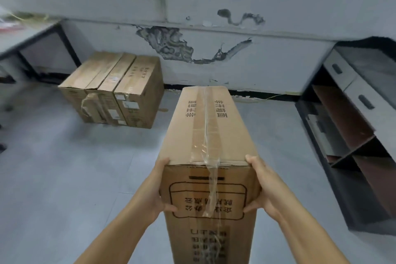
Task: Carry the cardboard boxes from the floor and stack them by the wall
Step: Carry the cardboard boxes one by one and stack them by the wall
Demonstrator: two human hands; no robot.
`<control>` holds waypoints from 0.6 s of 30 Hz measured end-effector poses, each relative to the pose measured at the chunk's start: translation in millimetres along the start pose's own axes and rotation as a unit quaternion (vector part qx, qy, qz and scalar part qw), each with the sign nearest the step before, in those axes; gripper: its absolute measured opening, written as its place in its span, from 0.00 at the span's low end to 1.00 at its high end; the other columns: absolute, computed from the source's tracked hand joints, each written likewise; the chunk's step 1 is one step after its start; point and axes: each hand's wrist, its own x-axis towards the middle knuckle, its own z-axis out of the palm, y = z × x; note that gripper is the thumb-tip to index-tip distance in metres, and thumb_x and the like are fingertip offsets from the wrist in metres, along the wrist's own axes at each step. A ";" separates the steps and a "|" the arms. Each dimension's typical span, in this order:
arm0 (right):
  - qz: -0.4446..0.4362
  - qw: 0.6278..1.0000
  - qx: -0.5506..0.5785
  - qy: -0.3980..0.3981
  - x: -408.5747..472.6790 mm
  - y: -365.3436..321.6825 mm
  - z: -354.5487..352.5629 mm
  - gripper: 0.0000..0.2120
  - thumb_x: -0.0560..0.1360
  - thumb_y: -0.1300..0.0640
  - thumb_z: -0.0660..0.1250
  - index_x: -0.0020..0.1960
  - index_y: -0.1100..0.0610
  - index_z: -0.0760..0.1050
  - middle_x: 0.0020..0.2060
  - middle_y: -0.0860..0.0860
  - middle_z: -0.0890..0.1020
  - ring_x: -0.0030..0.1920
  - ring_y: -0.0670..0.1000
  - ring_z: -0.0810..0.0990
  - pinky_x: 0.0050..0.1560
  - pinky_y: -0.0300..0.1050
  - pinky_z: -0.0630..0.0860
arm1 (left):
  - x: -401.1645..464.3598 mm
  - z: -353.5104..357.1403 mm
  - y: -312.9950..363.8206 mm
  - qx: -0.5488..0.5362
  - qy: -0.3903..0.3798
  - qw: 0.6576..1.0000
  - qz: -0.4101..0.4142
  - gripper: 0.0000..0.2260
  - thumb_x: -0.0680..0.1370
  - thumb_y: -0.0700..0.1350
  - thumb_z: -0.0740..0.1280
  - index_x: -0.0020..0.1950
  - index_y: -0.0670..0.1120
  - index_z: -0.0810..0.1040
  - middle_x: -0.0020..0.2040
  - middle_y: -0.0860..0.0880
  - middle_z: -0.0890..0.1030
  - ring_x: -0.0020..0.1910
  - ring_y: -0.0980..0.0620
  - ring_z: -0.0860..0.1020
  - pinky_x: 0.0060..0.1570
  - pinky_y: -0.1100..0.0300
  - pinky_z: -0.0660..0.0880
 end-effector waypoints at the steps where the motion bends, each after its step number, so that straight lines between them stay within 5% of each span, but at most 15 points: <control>1: -0.001 1.000 -0.009 -0.008 13.0 -9.9 7.9 0.15 0.76 0.42 0.60 0.62 0.41 0.72 0.57 0.49 0.77 0.57 0.58 0.75 0.38 0.75 0.75 | 10.8 -0.9 9.1 -0.009 0.006 1.000 0.000 0.19 0.77 0.61 0.61 0.64 0.53 0.73 0.62 0.45 0.77 0.62 0.41 0.74 0.57 0.29 0.70; 18: -0.018 1.000 -0.002 -0.015 250.2 -196.5 243.7 0.09 0.77 0.45 0.60 0.55 0.44 0.74 0.51 0.50 0.78 0.49 0.55 0.79 0.32 0.66 0.79 | 262.8 -78.8 287.7 -0.033 0.032 0.999 0.017 0.12 0.76 0.60 0.63 0.52 0.55 0.74 0.54 0.46 0.80 0.53 0.45 0.77 0.56 0.30 0.70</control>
